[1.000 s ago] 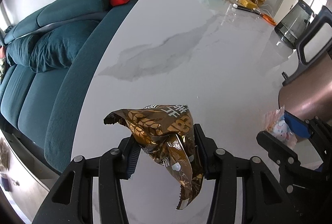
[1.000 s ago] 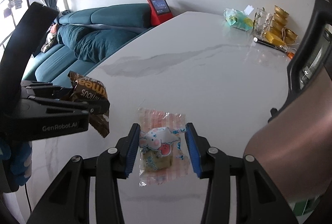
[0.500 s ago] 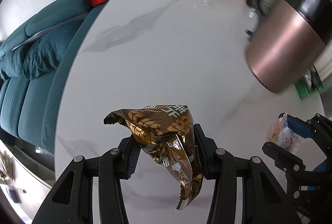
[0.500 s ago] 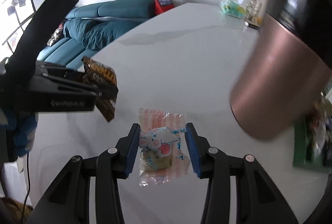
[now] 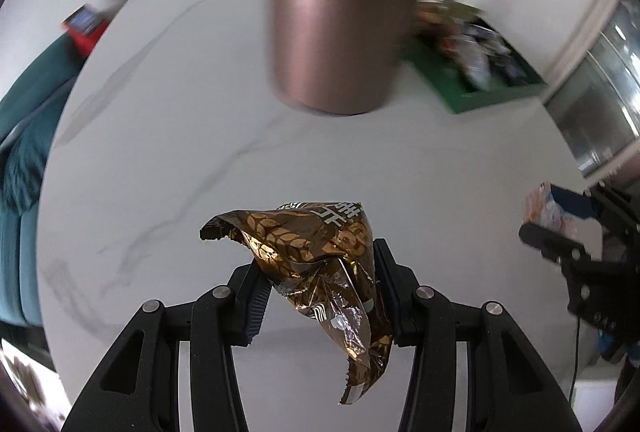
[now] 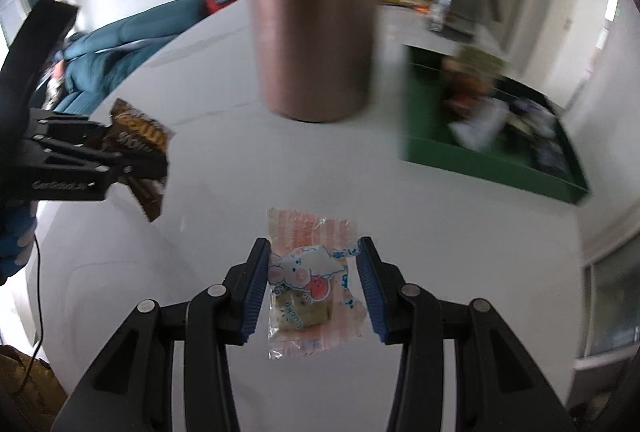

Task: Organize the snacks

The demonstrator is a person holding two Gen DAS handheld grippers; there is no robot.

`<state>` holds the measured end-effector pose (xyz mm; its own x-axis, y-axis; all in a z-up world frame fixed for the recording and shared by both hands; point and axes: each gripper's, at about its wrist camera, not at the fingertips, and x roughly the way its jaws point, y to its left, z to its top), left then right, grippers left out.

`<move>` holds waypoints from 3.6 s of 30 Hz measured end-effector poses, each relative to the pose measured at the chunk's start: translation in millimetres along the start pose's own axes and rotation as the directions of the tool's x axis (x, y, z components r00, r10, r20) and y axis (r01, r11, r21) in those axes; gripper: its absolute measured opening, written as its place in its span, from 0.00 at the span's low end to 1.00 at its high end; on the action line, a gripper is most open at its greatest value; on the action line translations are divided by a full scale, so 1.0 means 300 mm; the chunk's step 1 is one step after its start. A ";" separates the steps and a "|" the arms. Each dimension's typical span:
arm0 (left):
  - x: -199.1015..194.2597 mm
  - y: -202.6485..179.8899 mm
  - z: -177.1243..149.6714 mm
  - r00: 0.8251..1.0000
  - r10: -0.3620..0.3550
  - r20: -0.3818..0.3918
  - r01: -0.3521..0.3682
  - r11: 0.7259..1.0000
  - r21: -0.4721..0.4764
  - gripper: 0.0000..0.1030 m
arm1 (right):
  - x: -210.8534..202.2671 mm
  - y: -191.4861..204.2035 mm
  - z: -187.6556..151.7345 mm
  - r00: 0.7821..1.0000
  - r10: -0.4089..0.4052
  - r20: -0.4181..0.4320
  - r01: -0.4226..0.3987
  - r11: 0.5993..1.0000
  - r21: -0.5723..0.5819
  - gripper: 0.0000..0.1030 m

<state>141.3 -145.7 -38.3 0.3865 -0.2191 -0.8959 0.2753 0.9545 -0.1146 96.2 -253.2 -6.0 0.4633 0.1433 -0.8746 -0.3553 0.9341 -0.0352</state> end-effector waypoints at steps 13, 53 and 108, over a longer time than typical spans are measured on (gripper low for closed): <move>-0.004 -0.452 0.319 0.993 -0.065 0.099 0.053 0.992 0.116 0.41 | -0.161 -0.471 0.088 0.976 -0.158 0.151 0.140 0.983 0.122 0.58; 0.403 -0.612 0.694 0.986 0.037 0.165 -0.038 0.999 0.004 0.46 | 0.322 -0.844 0.311 0.969 -0.234 0.085 0.218 0.962 0.165 0.71; -0.193 -0.420 0.168 0.918 0.074 0.390 -0.079 0.997 -0.003 0.80 | -0.258 -0.379 0.072 0.945 -0.160 0.286 0.130 0.984 0.120 1.00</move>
<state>128.4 -263.5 49.5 0.7186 -0.2089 -0.6633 0.2408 0.9696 -0.0445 118.3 -363.4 76.3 0.7270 0.0795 -0.6820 -0.1920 0.9772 -0.0907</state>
